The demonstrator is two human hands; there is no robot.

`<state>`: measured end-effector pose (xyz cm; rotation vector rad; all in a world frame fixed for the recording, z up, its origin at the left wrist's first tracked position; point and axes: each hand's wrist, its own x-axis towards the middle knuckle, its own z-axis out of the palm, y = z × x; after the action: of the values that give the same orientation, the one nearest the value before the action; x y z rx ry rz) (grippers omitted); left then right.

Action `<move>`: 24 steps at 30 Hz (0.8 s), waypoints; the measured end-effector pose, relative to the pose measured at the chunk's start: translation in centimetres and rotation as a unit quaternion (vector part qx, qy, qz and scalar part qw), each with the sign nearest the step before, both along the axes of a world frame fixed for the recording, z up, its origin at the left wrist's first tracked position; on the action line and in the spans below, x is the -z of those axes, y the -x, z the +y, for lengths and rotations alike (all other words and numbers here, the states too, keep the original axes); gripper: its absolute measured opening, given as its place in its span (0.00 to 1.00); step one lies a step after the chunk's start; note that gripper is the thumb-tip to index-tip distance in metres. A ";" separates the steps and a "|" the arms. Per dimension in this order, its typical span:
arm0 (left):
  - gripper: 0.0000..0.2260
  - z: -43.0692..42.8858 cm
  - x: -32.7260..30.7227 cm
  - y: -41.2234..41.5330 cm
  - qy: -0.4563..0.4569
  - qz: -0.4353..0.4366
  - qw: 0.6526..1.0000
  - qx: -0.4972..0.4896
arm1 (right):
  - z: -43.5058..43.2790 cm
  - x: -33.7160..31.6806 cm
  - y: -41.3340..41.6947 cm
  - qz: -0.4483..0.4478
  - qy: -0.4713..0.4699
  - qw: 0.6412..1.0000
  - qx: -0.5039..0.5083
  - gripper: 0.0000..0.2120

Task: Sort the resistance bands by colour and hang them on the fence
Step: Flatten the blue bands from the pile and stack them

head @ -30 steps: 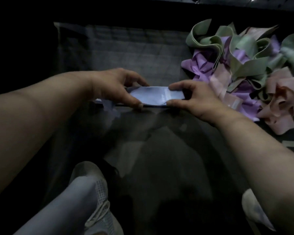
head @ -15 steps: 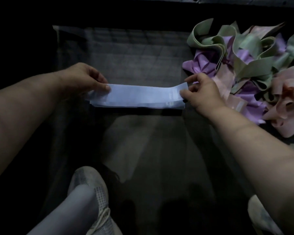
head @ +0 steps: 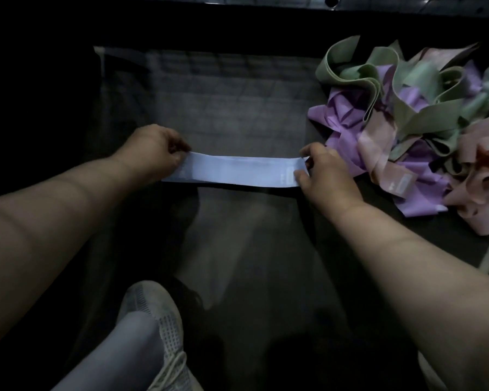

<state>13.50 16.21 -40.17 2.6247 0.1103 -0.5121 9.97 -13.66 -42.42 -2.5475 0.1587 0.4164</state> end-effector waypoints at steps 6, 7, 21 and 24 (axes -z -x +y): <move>0.13 0.1 0.8 0.8 -0.101 -0.075 0.984 0.127 | 0.0 0.0 0.4 -0.029 0.048 0.998 -0.011 0.23; 0.15 0.0 0.8 1.1 -0.138 -0.102 0.971 0.166 | 0.0 -0.1 0.2 -0.046 0.075 0.995 -0.036 0.27; 0.27 -2.5 2.4 0.3 -0.199 -0.031 0.925 0.321 | 0.0 0.4 -2.6 0.046 0.147 0.952 -0.263 0.31; 0.32 -2.0 2.5 1.0 -0.196 -0.035 0.929 0.312 | -0.6 0.9 -1.9 0.066 0.090 0.974 -0.198 0.43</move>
<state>12.47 14.19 -42.70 3.0437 -0.7418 -0.6520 11.89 -14.27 -43.33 -2.7303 -0.2834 0.7546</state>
